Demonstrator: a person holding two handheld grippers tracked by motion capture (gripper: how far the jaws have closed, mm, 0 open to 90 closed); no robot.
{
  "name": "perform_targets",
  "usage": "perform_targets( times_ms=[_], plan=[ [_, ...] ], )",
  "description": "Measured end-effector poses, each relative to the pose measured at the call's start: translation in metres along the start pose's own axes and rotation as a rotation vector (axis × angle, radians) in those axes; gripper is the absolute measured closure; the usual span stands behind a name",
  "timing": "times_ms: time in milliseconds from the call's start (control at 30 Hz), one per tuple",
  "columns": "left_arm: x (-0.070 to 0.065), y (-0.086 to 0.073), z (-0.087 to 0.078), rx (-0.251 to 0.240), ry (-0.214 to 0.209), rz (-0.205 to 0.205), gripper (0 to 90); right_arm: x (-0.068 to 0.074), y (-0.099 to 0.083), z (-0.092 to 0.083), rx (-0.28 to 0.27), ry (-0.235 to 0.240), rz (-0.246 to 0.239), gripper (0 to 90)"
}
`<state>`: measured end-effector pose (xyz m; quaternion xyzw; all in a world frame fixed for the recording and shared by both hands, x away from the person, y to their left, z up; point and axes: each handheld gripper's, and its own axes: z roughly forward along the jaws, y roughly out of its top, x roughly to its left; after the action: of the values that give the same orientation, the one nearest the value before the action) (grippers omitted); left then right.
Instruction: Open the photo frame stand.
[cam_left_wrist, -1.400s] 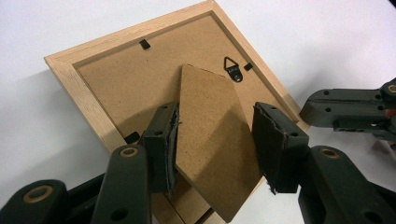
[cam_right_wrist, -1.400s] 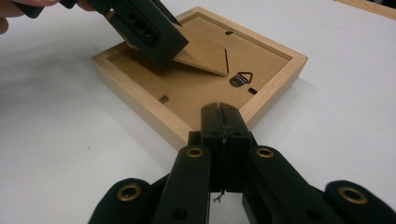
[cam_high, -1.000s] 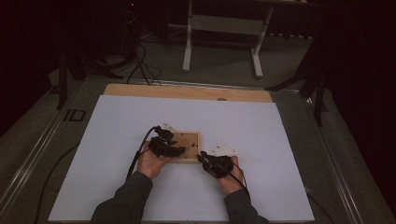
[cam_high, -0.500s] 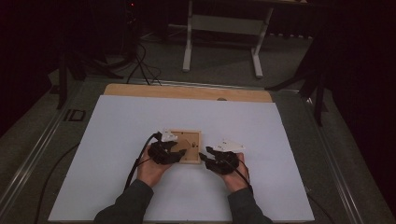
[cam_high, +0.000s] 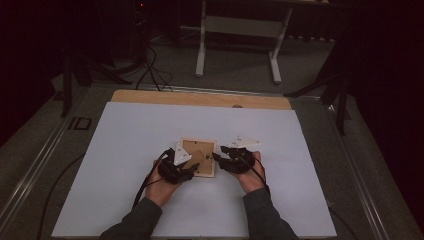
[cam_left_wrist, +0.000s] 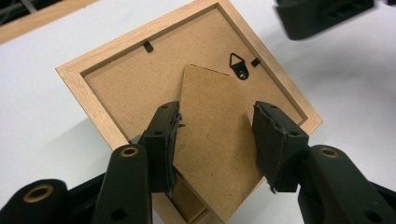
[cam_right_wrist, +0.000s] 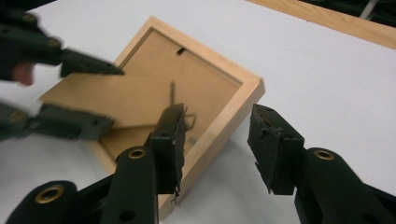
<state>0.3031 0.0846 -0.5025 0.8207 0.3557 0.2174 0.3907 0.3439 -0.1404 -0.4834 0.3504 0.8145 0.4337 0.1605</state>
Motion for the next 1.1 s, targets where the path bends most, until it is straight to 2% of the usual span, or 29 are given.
perform_targets(
  times_ms=[167,333,500,600,733,933,1000,1067,1100],
  plan=[
    [-0.003,-0.003,-0.002,-0.019,0.014,0.02,53.0,-0.006,0.007,0.008,0.012,0.017,0.015,54.5],
    [-0.006,-0.006,-0.004,-0.034,0.026,0.043,53.0,-0.01,0.009,0.019,0.043,0.044,0.039,49.3],
    [-0.012,-0.01,-0.007,-0.058,0.053,0.101,52.9,-0.016,0.01,0.028,0.062,0.079,0.075,42.3],
    [-0.015,-0.012,-0.009,-0.074,0.065,0.141,52.8,-0.02,0.01,0.028,0.051,0.118,0.106,41.6],
    [-0.017,-0.013,-0.011,-0.086,0.071,0.161,52.8,-0.023,0.009,0.029,0.042,0.177,0.126,42.3],
    [-0.014,-0.015,-0.011,-0.069,0.048,0.153,52.6,-0.022,0.009,0.026,0.035,0.189,0.117,44.6],
    [-0.012,-0.015,-0.009,-0.059,0.029,0.134,52.4,-0.022,0.009,0.025,0.032,0.193,0.113,45.4],
    [-0.008,-0.015,-0.007,-0.026,0.003,0.092,47.9,-0.022,0.01,0.024,0.025,0.196,0.106,46.4],
    [-0.005,-0.015,-0.006,-0.015,-0.04,0.052,46.7,-0.021,0.01,0.023,0.022,0.196,0.102,46.6]
  ],
)
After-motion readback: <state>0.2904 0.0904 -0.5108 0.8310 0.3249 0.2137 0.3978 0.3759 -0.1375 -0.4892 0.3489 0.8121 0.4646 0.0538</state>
